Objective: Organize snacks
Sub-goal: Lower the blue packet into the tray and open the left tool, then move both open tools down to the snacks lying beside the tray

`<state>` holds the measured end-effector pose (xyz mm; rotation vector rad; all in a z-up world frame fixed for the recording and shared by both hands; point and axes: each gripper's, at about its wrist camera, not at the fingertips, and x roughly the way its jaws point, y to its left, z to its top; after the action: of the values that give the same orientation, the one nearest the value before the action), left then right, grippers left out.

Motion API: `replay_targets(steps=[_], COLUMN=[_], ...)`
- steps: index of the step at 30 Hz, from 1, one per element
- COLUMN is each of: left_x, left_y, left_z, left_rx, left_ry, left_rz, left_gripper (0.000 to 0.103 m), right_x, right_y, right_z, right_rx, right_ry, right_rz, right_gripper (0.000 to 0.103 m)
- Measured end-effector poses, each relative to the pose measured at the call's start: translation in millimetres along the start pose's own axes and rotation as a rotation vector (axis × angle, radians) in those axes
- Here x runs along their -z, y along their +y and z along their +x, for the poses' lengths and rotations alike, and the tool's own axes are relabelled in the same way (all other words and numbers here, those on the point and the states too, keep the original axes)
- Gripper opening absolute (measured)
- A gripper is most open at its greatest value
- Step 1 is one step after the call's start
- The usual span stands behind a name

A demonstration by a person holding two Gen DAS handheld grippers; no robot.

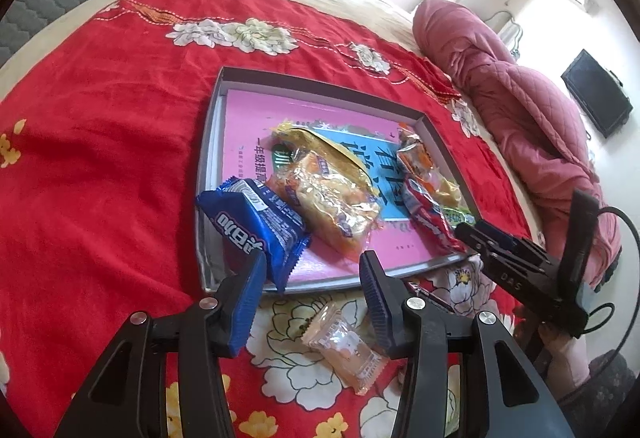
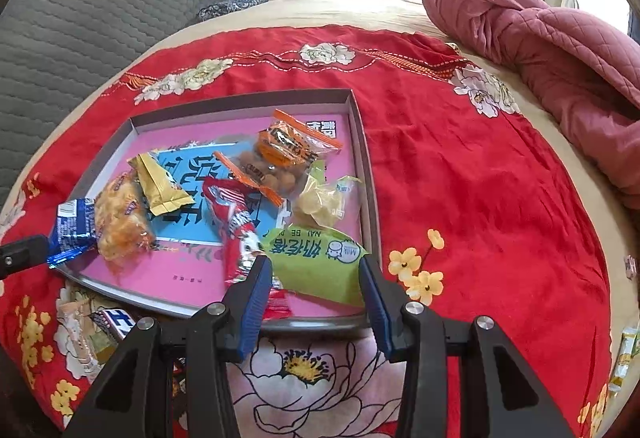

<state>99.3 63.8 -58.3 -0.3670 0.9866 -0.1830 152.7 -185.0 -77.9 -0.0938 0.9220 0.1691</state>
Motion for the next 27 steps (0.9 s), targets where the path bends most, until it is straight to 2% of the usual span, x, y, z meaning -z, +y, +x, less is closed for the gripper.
replay_targets(steps=[2, 12, 17, 20, 27], left_x=[1.5, 6.1, 8.6, 10.7, 13.0], left_y=[-2.1, -9.8, -19.0, -24.9, -32.0], left_z=[-2.6, -11.9, -18.8, -21.8, -23.0], left_rx=[-0.001, -0.019, -0.013, -0.013, -0.017], left_ry=[-0.002, -0.007, -0.013, -0.014, -0.011], left_rz=[0.005, 0.022, 0.039, 0.053, 0.068], left_gripper=[0.056, 0.057, 0.06, 0.06, 0.06], right_x=[-0.2, -0.1, -0.8, 0.2, 4.6], right_y=[2.9, 3.8, 3.7, 1.8, 1.7], right_z=[1.6, 2.9, 2.3, 0.2, -10.3], right_rx=[0.011, 0.007, 0.007, -0.001, -0.011], right_ry=[-0.001, 0.004, 0.006, 0.004, -0.015], right_rz=[-0.017, -0.015, -0.015, 0.003, 0.003], right_gripper=[0.045, 0.045, 0.045, 0.051, 0.051])
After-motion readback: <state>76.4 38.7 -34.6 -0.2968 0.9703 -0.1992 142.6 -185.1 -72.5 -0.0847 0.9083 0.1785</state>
